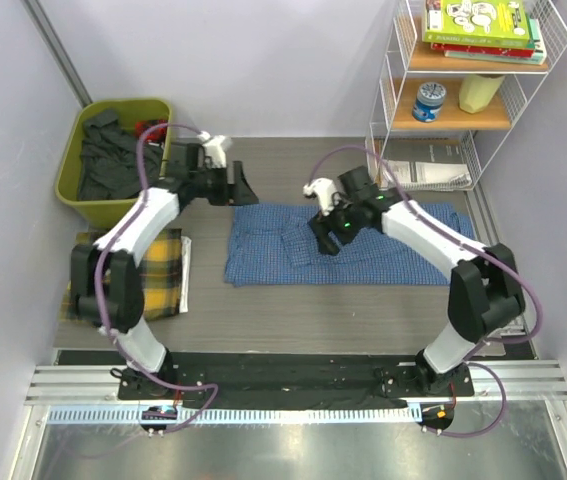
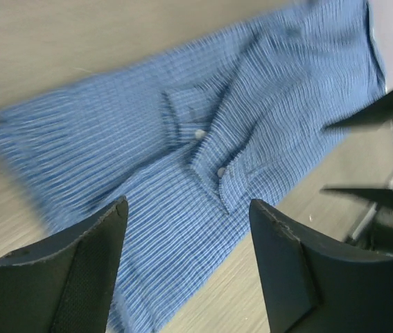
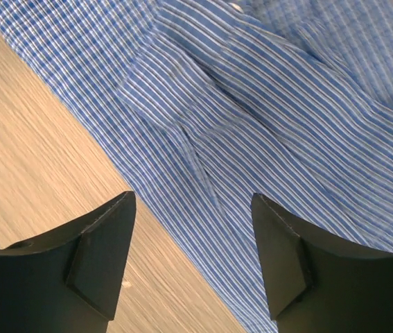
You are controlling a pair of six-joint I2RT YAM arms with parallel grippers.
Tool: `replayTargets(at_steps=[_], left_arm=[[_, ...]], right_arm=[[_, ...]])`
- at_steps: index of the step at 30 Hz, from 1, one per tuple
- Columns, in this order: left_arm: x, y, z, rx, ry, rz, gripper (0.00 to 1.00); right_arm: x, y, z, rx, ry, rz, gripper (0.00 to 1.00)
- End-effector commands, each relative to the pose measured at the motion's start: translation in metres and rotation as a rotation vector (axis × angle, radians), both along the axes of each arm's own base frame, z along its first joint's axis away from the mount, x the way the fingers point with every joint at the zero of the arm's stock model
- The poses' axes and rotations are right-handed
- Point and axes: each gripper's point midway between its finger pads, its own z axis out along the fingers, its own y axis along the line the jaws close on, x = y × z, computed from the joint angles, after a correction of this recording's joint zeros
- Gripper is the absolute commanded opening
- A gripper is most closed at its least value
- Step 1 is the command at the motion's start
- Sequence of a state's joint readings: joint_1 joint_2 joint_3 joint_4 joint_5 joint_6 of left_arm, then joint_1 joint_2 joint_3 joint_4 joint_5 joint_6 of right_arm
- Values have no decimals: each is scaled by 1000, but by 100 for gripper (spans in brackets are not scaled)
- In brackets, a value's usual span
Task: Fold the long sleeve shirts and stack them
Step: Fold the shirt
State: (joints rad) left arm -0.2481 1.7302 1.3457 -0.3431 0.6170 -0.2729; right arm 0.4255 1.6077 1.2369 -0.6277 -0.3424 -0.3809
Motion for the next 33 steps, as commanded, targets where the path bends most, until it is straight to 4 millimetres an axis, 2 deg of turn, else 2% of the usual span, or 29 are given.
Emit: replayTargets(at_steps=[1, 2, 3, 5, 7, 9, 15, 20, 23, 24, 27, 29, 31, 32, 33], left_arm=[[-16, 51, 42, 88, -76, 121, 74], [-22, 60, 40, 107, -54, 135, 75], [-28, 67, 47, 109, -69, 147, 75], [-30, 85, 50, 115, -75, 187, 76], [-35, 98, 54, 117, -87, 214, 76], [-39, 105, 51, 117, -76, 228, 76], [-47, 116, 53, 104, -74, 258, 76], [-48, 118, 55, 97, -74, 260, 76], [-48, 118, 55, 91, -75, 261, 76], [-47, 117, 55, 90, -76, 262, 76], [-46, 117, 55, 87, -74, 259, 76], [-47, 115, 56, 80, -71, 253, 76], [-47, 114, 56, 73, -72, 246, 76], [-47, 113, 56, 68, -75, 240, 76], [-47, 112, 56, 64, -73, 238, 76]], right_arm=[[34, 39, 2, -30, -82, -116, 71], [30, 55, 0, -35, -83, -99, 71], [37, 62, 5, -38, -104, -121, 69], [32, 82, -5, -35, -74, -132, 69], [33, 94, -7, -38, -95, -143, 69], [29, 106, -18, -57, -87, -130, 69], [31, 113, -60, -162, -72, -153, 68], [32, 107, -75, -214, -72, -156, 67], [31, 104, -80, -233, -71, -151, 61], [31, 103, -81, -241, -73, -149, 53], [30, 102, -75, -238, -76, -147, 41], [29, 100, -57, -227, -97, -136, 32], [29, 91, -41, -242, -124, -113, 15], [33, 84, -20, -227, -154, -122, 7], [36, 76, -10, -225, -170, -124, 1]])
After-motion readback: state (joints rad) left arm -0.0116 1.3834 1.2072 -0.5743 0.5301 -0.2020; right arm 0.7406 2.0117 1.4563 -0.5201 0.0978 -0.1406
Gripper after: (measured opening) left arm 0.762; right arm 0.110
